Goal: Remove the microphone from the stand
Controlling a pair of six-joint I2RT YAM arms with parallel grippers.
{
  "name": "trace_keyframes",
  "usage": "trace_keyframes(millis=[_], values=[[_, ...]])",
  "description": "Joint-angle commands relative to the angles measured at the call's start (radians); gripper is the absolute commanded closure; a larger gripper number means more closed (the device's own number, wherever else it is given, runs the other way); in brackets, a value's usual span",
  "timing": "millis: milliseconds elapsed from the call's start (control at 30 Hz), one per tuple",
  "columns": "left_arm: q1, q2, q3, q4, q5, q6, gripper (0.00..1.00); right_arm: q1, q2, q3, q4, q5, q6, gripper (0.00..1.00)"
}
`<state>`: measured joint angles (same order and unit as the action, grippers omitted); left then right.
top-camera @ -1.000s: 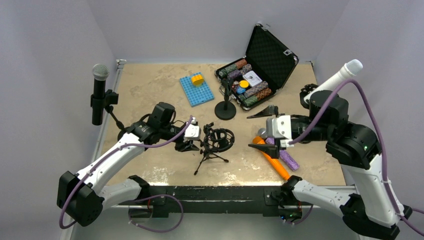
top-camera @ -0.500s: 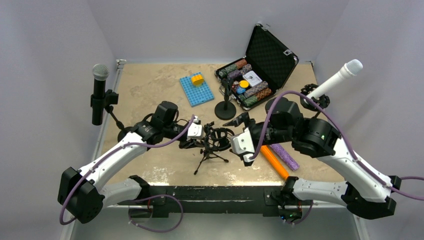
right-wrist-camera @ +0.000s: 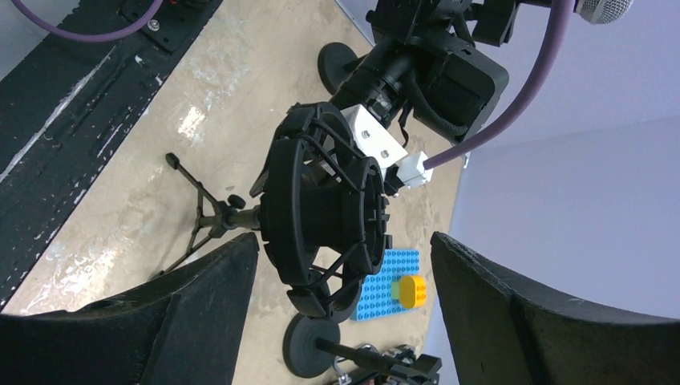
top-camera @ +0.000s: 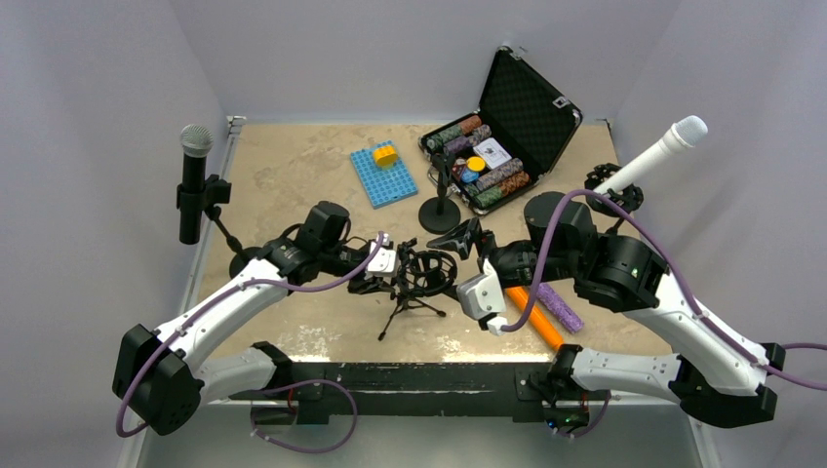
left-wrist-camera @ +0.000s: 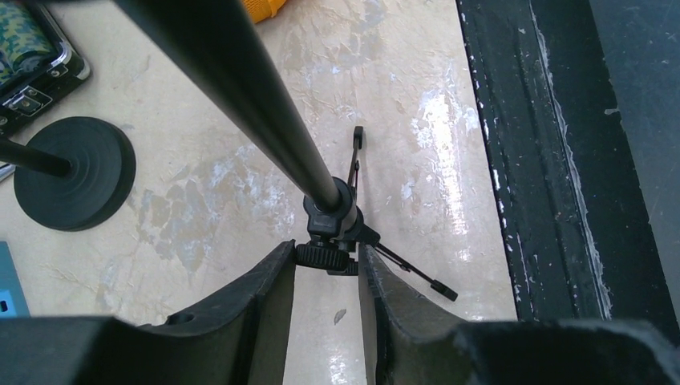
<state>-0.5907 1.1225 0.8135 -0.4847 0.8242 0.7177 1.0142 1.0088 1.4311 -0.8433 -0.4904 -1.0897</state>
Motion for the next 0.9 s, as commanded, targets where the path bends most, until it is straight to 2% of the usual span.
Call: trace_keyframes(millis=[0,67,200,300,433,533,867], values=[[-0.004,-0.018,0.015,0.001,0.003,0.030,0.64,0.005,0.006,-0.009,0.055,-0.045,-0.019,0.20],[-0.004,-0.016,0.012,0.008,0.007,0.017,0.69,0.005,0.005,-0.014,0.064,-0.048,-0.012,0.22],[-0.004,-0.010,0.007,0.013,0.017,-0.027,0.88,0.005,0.007,-0.014,0.055,-0.055,-0.006,0.25],[-0.003,-0.006,0.015,0.008,0.023,-0.134,1.00,0.005,0.011,-0.008,0.024,-0.055,-0.023,0.28],[-0.003,0.007,0.025,0.018,0.055,-0.389,1.00,0.006,0.018,0.010,-0.032,-0.039,-0.059,0.35],[-0.003,-0.008,-0.015,0.086,0.089,-0.579,1.00,0.005,0.005,-0.017,-0.031,-0.030,-0.073,0.40],[0.016,0.028,-0.082,0.167,0.131,-0.764,1.00,0.005,-0.028,-0.077,-0.055,-0.004,-0.124,0.47]])
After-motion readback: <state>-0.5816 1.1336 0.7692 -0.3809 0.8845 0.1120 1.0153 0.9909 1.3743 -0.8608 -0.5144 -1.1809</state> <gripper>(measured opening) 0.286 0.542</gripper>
